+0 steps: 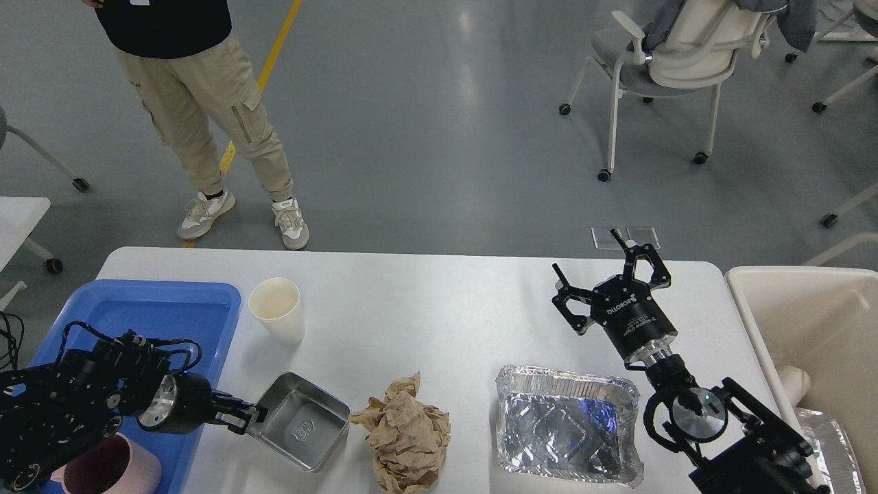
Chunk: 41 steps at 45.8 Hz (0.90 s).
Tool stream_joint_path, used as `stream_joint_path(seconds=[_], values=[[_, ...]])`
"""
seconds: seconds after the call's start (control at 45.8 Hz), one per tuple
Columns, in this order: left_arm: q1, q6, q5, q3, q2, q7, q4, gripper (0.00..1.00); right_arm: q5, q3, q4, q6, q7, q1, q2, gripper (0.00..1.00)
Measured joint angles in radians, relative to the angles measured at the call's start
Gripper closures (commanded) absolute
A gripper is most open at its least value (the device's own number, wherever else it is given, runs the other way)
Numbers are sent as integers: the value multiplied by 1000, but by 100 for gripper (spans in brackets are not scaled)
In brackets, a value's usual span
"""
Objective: Tidy desktop
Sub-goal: 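Grip the steel tray rim with the left gripper, then lift the steel tray and swing it over the blue bin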
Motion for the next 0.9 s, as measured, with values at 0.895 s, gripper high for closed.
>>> stream_joint_path(seconds=[0.895], values=[[-18,3,-97,-86,346,-115,-240,98,0,-5,-3,-6,0,2,7,0]])
